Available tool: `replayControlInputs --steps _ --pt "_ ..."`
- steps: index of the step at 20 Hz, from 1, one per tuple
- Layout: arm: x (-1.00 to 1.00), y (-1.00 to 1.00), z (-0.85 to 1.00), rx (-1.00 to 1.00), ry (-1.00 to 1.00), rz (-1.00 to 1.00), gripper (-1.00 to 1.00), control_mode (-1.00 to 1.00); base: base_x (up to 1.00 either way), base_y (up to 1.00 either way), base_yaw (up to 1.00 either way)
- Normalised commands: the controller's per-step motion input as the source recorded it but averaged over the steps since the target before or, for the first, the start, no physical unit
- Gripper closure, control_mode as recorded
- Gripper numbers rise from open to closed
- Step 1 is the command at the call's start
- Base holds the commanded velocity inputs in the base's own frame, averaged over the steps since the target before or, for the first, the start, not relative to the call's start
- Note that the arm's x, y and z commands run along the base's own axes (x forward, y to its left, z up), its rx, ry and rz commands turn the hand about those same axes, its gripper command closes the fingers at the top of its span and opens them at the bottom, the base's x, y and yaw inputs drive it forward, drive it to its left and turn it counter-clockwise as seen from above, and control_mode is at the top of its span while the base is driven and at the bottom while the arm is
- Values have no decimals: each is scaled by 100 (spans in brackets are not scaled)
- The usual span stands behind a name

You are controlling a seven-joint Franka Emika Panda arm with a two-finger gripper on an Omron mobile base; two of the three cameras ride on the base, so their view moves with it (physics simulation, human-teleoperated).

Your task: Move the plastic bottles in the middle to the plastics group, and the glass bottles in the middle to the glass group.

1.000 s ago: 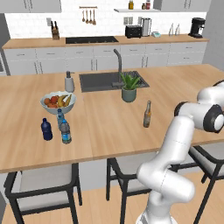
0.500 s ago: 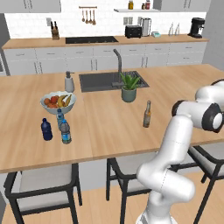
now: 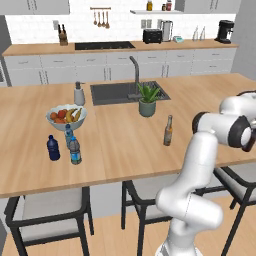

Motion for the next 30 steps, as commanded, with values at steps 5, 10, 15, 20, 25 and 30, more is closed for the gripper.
replayControlInputs --steps 5,10,15,20,25,30 --pt "9 5 -29 -5 0 -7 -100 -100 0 0 0" --pt "9 0 -18 -4 0 -9 -100 -100 0 0 0" --pt "5 0 -2 -2 0 -8 -100 -100 0 0 0" --pt "2 0 10 -2 0 -9 -100 -100 0 0 0" --pt "-2 2 51 -1 -5 -12 -100 -100 0 0 0" --pt "-7 21 37 -5 -6 -6 -100 -100 0 0 0"
